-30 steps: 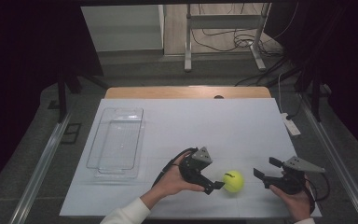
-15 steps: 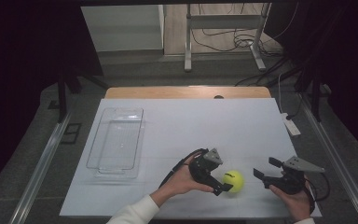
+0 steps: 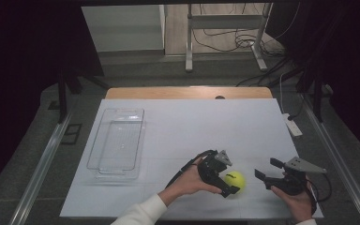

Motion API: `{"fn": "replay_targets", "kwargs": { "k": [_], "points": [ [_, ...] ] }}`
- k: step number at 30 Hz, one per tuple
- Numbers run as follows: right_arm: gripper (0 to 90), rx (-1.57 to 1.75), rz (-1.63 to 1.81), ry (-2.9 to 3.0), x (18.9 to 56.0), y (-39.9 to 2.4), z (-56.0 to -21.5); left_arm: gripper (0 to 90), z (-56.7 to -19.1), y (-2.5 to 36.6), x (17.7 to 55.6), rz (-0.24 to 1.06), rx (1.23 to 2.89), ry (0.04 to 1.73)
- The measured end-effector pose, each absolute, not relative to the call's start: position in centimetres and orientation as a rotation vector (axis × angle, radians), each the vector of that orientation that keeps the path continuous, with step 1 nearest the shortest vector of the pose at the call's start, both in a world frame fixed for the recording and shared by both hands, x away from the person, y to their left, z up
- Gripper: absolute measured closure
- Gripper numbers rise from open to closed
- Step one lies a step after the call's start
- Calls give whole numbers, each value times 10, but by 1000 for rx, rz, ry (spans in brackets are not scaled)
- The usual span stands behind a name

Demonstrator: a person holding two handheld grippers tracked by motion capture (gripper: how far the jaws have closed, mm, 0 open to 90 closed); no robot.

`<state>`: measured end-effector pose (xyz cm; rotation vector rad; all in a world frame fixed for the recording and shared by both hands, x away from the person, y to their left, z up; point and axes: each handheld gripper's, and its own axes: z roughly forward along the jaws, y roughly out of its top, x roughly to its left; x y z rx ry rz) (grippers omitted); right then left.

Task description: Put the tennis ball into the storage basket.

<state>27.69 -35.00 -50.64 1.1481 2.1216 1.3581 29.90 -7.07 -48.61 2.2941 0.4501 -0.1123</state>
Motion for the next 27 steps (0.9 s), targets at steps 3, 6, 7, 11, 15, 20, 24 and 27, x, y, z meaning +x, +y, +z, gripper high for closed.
{"fn": "replay_targets", "kwargs": {
  "k": [3, 6, 7, 11, 15, 20, 24, 27],
  "points": [
    [139, 1148, 1358, 2121, 277, -350, -506, 31, -487, -76, 299, -107, 2315, 444],
    [139, 1149, 1358, 2123, 277, -350, -506, 26, -489, -81, 300, -112, 2326, 446],
    [139, 1149, 1358, 2122, 277, -350, -506, 25, -490, -82, 301, -110, 2331, 448],
    [139, 1148, 1355, 2124, 277, -350, -507, 26, -494, -90, 302, -101, 2356, 451],
    [139, 1147, 1355, 2124, 277, -350, -507, 39, -497, -94, 303, -100, 2369, 455],
    [139, 1149, 1355, 2125, 277, -350, -507, 78, -500, -99, 302, -99, 2393, 460],
    [139, 1150, 1354, 2125, 277, -350, -507, 162, -502, -100, 302, -86, 2405, 461],
    [139, 1150, 1354, 2124, 277, -350, -507, 252, -502, -100, 301, -77, 2415, 463]
  ]
}}
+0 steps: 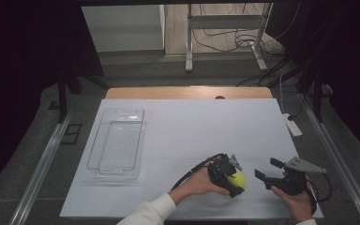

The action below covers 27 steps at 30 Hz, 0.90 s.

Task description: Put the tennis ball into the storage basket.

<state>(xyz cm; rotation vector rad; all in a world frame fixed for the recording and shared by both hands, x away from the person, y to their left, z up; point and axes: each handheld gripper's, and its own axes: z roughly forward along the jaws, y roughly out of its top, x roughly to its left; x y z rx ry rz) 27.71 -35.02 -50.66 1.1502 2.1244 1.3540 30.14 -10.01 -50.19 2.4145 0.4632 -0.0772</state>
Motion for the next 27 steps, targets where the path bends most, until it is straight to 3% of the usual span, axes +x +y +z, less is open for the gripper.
{"fn": "replay_targets", "kwargs": {
  "k": [27],
  "points": [
    [140, 1144, 1360, 2107, 276, -350, -505, 271, -484, -73, 296, -12, 2356, 443]
  ]
}}
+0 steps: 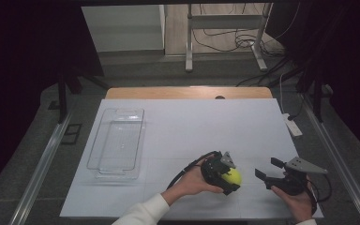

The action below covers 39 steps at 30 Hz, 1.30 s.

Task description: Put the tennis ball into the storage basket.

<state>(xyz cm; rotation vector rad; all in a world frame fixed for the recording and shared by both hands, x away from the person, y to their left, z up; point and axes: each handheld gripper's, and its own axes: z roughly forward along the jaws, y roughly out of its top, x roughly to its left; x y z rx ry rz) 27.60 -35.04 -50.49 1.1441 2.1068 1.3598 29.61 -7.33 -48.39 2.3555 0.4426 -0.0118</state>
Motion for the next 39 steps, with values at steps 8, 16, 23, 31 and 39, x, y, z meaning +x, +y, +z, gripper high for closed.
{"fn": "replay_targets", "kwargs": {
  "k": [8, 16, 23, 31, 39],
  "points": [
    [139, 1133, 1366, 2109, 275, -349, -504, 271, -479, -52, 296, 16, 2308, 492],
    [139, 1123, 1367, 2113, 275, -347, -504, 271, -477, -37, 296, 25, 2275, 517],
    [139, 1115, 1371, 2116, 274, -346, -503, 271, -475, -31, 297, 33, 2268, 522],
    [139, 1114, 1371, 2113, 274, -346, -503, 272, -472, -24, 295, 45, 2238, 538],
    [139, 1113, 1368, 2116, 274, -345, -503, 271, -468, -11, 295, 61, 2212, 545]
  ]
}}
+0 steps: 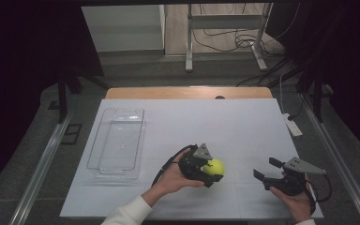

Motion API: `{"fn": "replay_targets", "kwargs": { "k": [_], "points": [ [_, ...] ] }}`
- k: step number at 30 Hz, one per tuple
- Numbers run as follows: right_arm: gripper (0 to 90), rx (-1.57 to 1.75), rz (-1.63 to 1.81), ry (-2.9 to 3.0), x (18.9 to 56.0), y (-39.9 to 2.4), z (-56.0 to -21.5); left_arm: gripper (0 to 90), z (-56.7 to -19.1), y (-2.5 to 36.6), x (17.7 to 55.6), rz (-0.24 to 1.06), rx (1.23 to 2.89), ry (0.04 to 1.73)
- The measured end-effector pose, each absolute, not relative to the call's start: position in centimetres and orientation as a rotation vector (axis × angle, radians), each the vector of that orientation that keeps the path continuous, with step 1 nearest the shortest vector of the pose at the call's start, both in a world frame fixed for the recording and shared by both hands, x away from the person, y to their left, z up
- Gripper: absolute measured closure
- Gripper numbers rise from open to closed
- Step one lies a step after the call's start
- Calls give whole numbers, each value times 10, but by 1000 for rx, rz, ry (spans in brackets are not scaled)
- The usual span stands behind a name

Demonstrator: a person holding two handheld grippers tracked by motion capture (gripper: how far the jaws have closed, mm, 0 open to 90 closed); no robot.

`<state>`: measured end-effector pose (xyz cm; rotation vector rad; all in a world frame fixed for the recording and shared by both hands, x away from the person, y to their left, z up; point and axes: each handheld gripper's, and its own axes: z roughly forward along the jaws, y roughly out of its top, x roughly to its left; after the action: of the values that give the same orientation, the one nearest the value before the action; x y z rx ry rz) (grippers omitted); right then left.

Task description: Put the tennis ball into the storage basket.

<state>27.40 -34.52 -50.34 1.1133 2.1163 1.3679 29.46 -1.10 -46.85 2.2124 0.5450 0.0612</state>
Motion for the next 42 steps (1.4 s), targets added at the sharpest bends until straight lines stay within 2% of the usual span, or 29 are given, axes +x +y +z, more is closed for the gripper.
{"fn": "replay_targets", "kwargs": {
  "k": [14, 42],
  "points": [
    [139, 1108, 1360, 2123, 274, -343, -504, 271, -457, 10, 295, 92, 2167, 561],
    [140, 1106, 1358, 2126, 274, -343, -504, 271, -444, 29, 298, 145, 2102, 584]
  ]
}}
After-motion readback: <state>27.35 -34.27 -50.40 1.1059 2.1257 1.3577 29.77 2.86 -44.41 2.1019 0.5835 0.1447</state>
